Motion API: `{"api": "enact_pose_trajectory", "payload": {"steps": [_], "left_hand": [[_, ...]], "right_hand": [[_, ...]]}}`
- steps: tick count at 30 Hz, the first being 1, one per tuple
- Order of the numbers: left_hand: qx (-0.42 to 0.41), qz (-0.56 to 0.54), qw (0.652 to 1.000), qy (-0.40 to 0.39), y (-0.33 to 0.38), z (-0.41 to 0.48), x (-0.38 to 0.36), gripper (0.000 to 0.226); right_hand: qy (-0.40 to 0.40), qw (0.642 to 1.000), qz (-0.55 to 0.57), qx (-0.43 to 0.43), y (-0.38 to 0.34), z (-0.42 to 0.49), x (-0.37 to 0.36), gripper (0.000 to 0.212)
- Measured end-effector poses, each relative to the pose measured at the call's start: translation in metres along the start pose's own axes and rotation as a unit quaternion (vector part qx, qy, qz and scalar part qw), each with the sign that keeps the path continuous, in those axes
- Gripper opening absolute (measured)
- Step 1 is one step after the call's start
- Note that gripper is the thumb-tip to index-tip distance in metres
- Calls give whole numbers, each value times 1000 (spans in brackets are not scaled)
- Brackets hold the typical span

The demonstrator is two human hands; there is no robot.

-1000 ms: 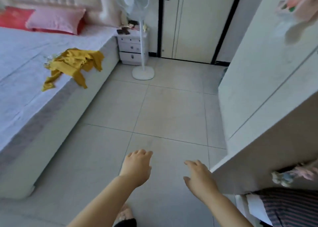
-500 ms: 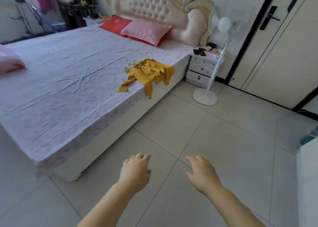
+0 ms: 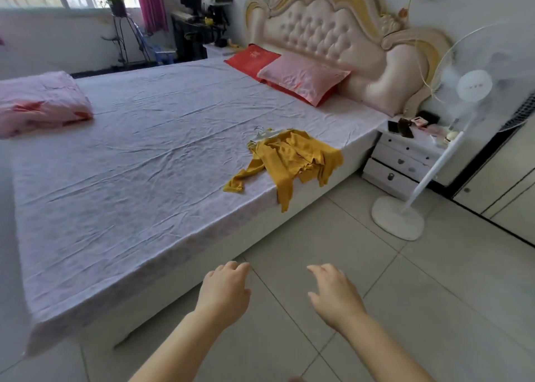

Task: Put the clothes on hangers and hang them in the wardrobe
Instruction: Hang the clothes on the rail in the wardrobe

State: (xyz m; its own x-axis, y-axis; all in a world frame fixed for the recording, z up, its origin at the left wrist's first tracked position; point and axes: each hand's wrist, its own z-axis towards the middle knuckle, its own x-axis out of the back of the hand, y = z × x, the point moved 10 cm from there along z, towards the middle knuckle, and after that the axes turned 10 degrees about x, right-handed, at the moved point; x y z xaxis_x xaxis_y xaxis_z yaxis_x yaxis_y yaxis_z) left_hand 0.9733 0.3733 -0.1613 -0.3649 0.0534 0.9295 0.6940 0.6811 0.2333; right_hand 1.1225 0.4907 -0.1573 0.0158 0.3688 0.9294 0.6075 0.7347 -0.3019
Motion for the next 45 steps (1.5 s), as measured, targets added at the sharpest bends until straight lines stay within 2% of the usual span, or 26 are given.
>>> {"api": "enact_pose_trajectory", "payload": {"steps": [12,17,20,29,35,41,45], "left_hand": [[40,-40,998,-18,74,226,71,53],[41,-47,998,-12,77,357,85,45],[41,-48,998,-11,74,437,103,51],[56,-65,996,-22,68,618,162,47],[121,-74,990,-18,59,722,172,53],[220,-112,968,-36,53,830,159,51],[256,-142,956,-32,50,895,146,50]], "right_hand": [[-33,998,-10,49,78,234,85,52],[-45,998,-28,45,103,356,99,51],[-61,997,-26,32,113,428,111,52],[-88,994,-53,46,129,625,164,53],[-113,987,-47,103,145,763,176,52],[-180,968,-51,167,169,918,152,48],[-206,958,-64,187,190,1012,124,42]]}}
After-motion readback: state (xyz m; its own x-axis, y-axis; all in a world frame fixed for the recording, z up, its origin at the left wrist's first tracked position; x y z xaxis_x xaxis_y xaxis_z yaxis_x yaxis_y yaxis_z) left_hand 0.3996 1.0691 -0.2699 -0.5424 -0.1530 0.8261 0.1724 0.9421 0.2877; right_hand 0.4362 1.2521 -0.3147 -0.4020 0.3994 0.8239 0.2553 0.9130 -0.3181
